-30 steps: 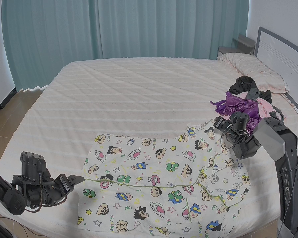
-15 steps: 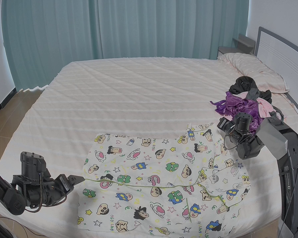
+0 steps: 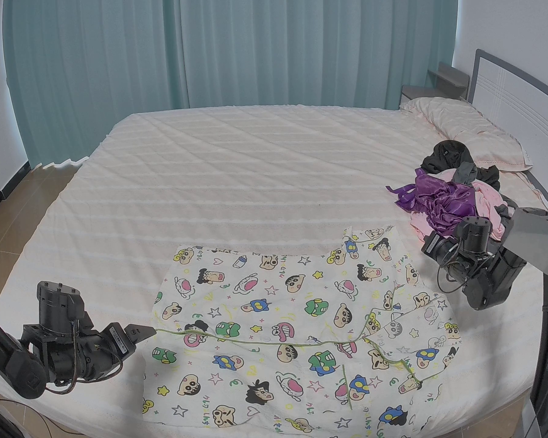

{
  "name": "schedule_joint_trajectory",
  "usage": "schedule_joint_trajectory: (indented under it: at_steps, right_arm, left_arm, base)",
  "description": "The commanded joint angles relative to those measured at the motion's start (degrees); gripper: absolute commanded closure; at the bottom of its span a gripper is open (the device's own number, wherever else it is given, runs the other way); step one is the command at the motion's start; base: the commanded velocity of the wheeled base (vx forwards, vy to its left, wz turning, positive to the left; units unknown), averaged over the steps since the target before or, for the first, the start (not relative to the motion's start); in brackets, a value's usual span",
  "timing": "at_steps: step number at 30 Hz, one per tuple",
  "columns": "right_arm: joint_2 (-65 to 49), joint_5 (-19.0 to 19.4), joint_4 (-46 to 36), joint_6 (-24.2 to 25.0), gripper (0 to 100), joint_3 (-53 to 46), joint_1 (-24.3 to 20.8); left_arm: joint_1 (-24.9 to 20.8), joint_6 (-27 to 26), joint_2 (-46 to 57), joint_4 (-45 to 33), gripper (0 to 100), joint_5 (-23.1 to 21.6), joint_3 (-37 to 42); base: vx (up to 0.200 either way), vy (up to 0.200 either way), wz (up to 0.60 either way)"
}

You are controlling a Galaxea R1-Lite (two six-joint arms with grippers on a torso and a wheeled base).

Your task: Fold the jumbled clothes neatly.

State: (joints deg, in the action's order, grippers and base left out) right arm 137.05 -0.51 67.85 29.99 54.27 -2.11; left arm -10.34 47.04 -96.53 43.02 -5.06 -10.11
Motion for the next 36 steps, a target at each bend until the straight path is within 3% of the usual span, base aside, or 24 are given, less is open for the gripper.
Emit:
schedule_joint_trajectory:
  at_steps: [1,10,14,17,19,24,31,36]
  right_arm:
    - [-11.3,1.0,5.2,0.0,0,-15.7,-0.6]
    - [-20.8,1.5,11.4,0.7,0,-35.3,-2.3]
    - [-27.1,1.5,14.8,6.8,0,-45.3,-4.0]
    - [-28.6,1.6,15.3,8.8,0,-50.2,-4.4]
    - [-28.7,1.6,15.3,8.9,0,-50.7,-4.4]
    - [-28.5,2.0,17.2,14.5,0,-54.3,-4.8]
    - [-28.3,1.9,16.7,15.1,0,-54.3,-5.8]
    - [-28.1,1.5,16.5,15.3,0,-54.3,-6.7]
  left_arm:
    - [-1.1,0.0,1.2,0.7,0,0.0,1.4]
    - [-3.6,0.2,2.1,0.7,0,-0.1,2.2]
    - [-3.7,0.4,2.0,0.7,0,-0.1,2.3]
    - [-4.3,1.4,2.2,0.7,0,0.0,2.2]
    - [-4.5,1.5,2.2,0.7,0,0.0,2.2]
    - [-5.8,2.7,1.7,0.4,0,0.1,2.2]
    - [-7.0,2.4,-0.7,0.1,0,0.1,2.4]
    - [-7.0,2.2,-6.0,0.5,0,0.5,2.3]
  base:
    - [0.000,0.000,0.00]
    - [0.000,0.000,0.00]
    - [-0.050,0.000,0.00]
    - [-0.200,0.000,0.00]
    - [-0.200,0.000,0.00]
    - [-0.200,0.000,0.00]
    - [-0.200,0.000,0.00]
    - [0.000,0.000,0.00]
